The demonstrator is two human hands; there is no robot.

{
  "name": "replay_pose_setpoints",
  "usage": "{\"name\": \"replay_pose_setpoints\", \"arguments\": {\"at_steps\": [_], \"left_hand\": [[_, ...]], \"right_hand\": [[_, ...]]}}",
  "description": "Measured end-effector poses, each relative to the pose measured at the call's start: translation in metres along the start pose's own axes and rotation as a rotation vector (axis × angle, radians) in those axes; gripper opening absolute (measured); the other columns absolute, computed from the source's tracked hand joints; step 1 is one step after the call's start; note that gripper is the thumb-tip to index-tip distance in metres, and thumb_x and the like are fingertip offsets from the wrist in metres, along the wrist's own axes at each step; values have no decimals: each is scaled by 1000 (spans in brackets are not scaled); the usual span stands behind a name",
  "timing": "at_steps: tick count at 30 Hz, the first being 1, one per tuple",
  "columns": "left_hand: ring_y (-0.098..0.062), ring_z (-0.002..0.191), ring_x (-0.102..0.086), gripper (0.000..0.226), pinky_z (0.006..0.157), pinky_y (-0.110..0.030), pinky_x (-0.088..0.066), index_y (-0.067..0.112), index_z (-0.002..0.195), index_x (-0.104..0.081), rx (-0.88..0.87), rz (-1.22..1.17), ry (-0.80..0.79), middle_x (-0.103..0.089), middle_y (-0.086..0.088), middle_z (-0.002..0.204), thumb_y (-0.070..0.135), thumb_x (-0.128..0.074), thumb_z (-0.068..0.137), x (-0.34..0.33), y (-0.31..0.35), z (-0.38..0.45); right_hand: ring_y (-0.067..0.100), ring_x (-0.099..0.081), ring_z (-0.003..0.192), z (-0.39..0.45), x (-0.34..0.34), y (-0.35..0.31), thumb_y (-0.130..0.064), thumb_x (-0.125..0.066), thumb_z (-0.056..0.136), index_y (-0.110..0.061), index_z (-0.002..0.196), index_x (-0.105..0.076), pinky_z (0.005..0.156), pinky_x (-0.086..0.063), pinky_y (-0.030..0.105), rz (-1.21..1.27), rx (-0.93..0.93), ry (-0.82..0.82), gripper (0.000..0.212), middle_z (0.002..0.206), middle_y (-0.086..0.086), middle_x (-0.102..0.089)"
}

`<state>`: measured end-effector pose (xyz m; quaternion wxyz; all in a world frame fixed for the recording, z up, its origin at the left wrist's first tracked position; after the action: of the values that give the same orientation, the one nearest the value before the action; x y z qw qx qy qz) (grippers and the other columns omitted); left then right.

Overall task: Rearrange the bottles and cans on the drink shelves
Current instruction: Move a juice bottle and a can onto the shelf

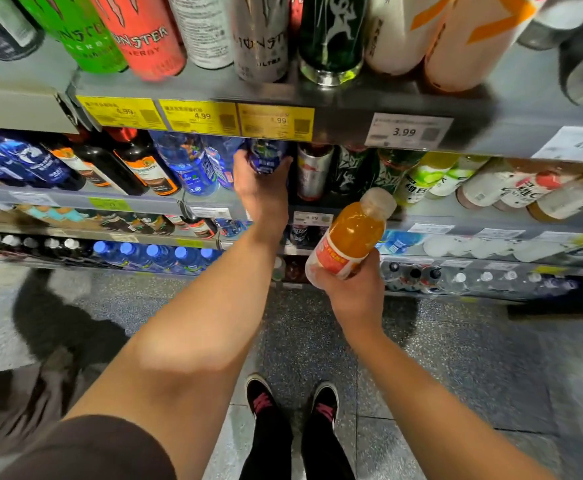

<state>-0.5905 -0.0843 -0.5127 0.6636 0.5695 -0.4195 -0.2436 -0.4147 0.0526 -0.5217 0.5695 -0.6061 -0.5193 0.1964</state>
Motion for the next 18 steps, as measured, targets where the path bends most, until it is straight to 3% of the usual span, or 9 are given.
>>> {"name": "replay_pose_setpoints", "arguments": {"at_steps": [3,5,7,10,14,16,18], "left_hand": [[-24,97,-56,60,86,-28,-45,5,113,-56,32,-14,18,-62,-10,111,17,-89,64,-4,-6,-7],[-26,97,-54,64,86,-32,-46,5,112,-52,43,-23,63,-56,-9,111,18,-89,62,-4,-8,-10],[-25,96,-49,67,85,-25,-40,4,112,-50,40,-12,69,-51,-6,110,17,-91,61,-5,-10,-7],[-20,93,-43,71,81,-19,-33,3,114,-47,60,8,15,-44,-4,109,19,-93,62,3,-8,-5],[-14,86,-52,64,82,-33,-47,7,106,-47,6,18,-94,-52,-3,101,20,-92,64,27,-4,-21],[6,76,-56,56,74,-20,-47,7,106,-47,45,-19,-157,-55,2,92,13,-90,70,41,7,-35],[7,70,-56,51,69,-12,-43,8,107,-51,45,-62,-151,-58,1,91,13,-88,73,60,28,-53]], "right_hand": [[-1,-67,93,-4,2,5,-38,-92,63,-23,132,-50,84,-56,26,20,3,3,82,110,-10,-68],[2,-68,94,-5,2,8,-44,-91,60,-23,134,-49,85,-57,28,27,4,1,87,112,-9,-68],[5,-69,94,-7,2,10,-47,-89,59,-23,134,-48,84,-58,30,27,6,-5,88,112,-8,-68],[8,-69,92,-10,4,5,-40,-91,64,-25,121,-52,82,-58,32,19,8,-12,71,107,-7,-69],[15,-69,94,-15,14,-16,-34,-92,65,-25,118,-53,80,-56,34,-2,9,1,66,108,-4,-68],[18,-68,96,-20,19,-30,-35,-90,66,-24,120,-52,82,-56,37,-27,9,8,67,110,-3,-68],[20,-68,97,-26,25,-48,-38,-90,65,-25,121,-51,84,-56,39,-30,17,20,69,111,-2,-68]]}}
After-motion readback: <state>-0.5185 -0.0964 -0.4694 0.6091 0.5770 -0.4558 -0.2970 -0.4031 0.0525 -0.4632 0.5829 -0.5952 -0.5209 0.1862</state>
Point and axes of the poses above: each hand's wrist, its own z-axis towards the middle knuckle, its own x-axis out of the back of the hand, y = z × x, the point moved 3 cm from there along z, towards the middle knuckle
